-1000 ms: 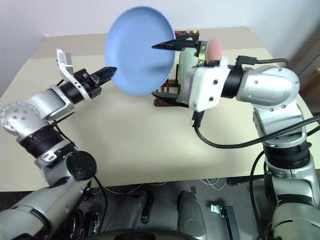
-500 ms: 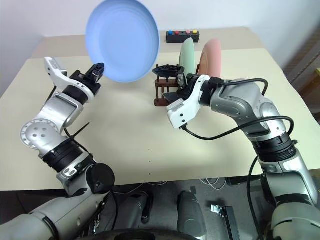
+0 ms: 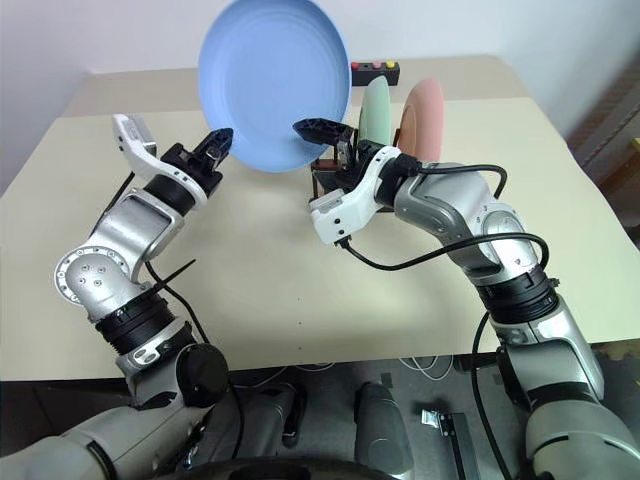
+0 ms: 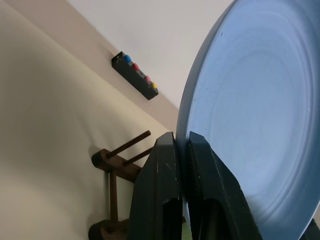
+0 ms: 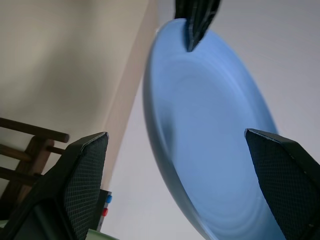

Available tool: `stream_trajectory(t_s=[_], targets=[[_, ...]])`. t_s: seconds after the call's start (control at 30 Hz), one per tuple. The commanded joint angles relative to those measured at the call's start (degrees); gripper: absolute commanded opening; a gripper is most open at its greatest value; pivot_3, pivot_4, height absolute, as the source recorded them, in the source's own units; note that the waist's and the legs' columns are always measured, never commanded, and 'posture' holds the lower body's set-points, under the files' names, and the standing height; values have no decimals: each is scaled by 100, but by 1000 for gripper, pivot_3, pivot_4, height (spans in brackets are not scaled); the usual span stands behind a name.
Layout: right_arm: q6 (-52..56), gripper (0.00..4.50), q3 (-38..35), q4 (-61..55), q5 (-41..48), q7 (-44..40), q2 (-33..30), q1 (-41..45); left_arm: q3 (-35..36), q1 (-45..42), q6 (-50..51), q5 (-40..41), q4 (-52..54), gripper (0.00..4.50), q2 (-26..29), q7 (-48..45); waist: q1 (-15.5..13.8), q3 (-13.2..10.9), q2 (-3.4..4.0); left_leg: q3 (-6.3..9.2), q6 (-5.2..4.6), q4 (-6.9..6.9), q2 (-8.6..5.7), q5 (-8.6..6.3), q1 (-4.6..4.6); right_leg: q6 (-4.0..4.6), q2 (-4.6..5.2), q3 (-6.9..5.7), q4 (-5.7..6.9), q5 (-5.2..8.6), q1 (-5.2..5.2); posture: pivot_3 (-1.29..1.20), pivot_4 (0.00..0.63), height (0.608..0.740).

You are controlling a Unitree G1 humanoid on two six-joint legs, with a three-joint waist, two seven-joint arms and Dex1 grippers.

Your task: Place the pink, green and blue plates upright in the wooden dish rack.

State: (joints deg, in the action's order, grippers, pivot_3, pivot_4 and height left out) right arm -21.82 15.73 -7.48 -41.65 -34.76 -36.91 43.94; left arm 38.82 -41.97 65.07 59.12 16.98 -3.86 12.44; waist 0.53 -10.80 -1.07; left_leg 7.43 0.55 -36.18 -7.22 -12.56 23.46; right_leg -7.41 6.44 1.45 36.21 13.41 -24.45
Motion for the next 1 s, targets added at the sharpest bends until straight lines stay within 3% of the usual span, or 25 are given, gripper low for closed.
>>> stream_trajectory(t_s=[0.03, 0.33, 0.43, 0.63, 1.0], targets=[[93, 4500, 47, -75, -68, 95, 162, 177, -398, 56, -277, 211, 219, 84, 129, -12, 2, 0, 0, 0, 0, 0, 0, 0, 0, 0, 0, 0, 0, 0, 0, 0, 150, 740], [442, 4500, 209, -5, -111, -3, 464, 175, -1087, 325, -726, 256, 347, 84, 415, -125, 7, 0, 0, 1, 1, 2, 1, 1, 0, 1, -1, 0, 1, 0, -1, 0, 150, 740], [525, 3190, 254, 46, -124, -29, 519, 153, -1226, 378, -832, 303, 342, 0, 505, -143, 6, 0, 0, 1, 2, 2, 1, 1, -1, 1, -2, 0, 0, 0, 0, 0, 150, 740], [617, 50, 269, 43, -45, -39, 540, 151, -1401, 438, -1027, 415, 310, 0, 653, -129, 6, 0, 0, 1, 1, 1, 1, 1, 0, 1, -1, 0, 0, 0, 0, 0, 150, 740], [641, 13, 325, 101, -57, 16, 526, 171, -1836, 605, -1770, 151, 277, 0, 835, -728, 6, 1, 1, 1, 2, 2, 1, 1, -1, 1, -2, 1, 0, 0, 0, 0, 150, 740]])
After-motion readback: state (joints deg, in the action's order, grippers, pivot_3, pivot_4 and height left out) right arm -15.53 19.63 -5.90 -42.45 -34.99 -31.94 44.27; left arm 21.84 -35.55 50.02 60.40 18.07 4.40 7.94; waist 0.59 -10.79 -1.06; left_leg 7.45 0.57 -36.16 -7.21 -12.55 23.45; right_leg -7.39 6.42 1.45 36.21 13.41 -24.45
